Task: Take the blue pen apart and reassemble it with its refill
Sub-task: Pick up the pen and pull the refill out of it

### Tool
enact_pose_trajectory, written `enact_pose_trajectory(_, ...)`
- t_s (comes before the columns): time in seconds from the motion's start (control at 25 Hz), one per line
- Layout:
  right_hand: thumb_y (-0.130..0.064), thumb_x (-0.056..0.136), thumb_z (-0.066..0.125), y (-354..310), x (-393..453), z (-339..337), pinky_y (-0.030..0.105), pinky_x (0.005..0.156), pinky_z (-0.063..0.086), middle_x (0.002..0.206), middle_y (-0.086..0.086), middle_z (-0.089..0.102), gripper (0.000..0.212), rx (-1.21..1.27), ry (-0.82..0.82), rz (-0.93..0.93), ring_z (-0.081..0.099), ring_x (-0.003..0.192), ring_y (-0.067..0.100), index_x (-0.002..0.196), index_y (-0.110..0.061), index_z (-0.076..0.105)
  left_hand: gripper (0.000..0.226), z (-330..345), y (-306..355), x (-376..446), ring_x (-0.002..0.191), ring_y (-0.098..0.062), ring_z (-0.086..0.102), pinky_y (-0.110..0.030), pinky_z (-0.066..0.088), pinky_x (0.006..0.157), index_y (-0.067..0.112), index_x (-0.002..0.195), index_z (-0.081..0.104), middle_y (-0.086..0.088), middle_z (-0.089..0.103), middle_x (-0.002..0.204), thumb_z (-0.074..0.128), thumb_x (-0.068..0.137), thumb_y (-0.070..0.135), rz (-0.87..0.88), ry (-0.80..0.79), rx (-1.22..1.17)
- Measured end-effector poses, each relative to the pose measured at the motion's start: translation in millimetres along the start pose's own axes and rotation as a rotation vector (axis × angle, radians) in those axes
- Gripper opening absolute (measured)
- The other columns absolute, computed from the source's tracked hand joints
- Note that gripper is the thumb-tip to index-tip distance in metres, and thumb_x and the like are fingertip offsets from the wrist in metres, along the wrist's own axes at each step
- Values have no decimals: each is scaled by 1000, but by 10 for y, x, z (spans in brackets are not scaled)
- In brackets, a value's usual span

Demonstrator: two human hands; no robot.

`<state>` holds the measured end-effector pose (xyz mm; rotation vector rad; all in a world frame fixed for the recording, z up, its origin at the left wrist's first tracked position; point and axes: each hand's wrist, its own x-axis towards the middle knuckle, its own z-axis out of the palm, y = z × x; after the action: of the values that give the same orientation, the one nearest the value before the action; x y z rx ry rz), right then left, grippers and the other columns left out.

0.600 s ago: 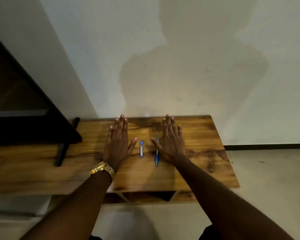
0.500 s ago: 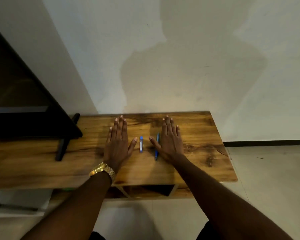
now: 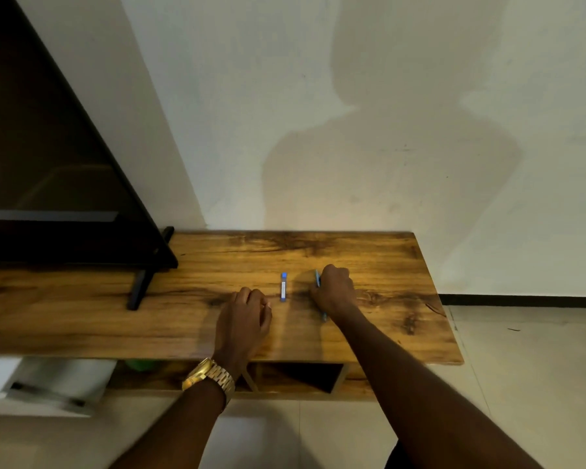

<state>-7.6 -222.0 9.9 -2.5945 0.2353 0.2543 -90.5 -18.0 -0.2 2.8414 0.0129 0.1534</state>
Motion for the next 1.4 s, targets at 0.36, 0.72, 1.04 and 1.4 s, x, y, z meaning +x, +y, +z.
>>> enact_pose_trajectory(0.36, -1, 97, 75, -39, -721, -55, 38, 72, 69, 90, 12, 78, 17, 1054, -64, -68, 83, 80, 26, 110, -8, 68, 33, -222, 190, -4, 108, -2, 69, -22, 55, 85, 28, 135, 74, 14, 76, 122, 57, 110, 42, -36, 152, -534)
enact_pose_trajectory(0.72, -4, 103, 72, -79, -511, -128, 35, 73, 64, 89, 19, 79, 16, 1236, -206, -163, 78, 77, 25, 116, 5, 71, 20, -185, 273, 147, 92, -4, 71, -4, 50, 75, 20, 123, 80, 5, 81, 106, 69, 107, 25, 120, 190, -568)
enact_pose_trajectory(1.04, -9, 96, 81, 44, -331, -95, 25, 68, 64, 84, 10, 78, 8, 1420, -182, 2, 74, 72, 15, 98, -2, 82, 22, -126, 135, 241, 79, 8, 64, 1, 41, 75, 20, 120, 85, 6, 82, 100, 77, 102, 27, 164, 194, -530)
enact_pose_trajectory(1.4, -17, 98, 82, 497, -165, -360, 31, 82, 67, 90, 4, 83, 8, 932, 195, -80, 78, 80, 11, 99, -10, 84, 18, -144, -68, 240, 91, 19, 69, -1, 47, 77, 25, 115, 86, 22, 77, 97, 75, 102, 32, 58, 196, -651)
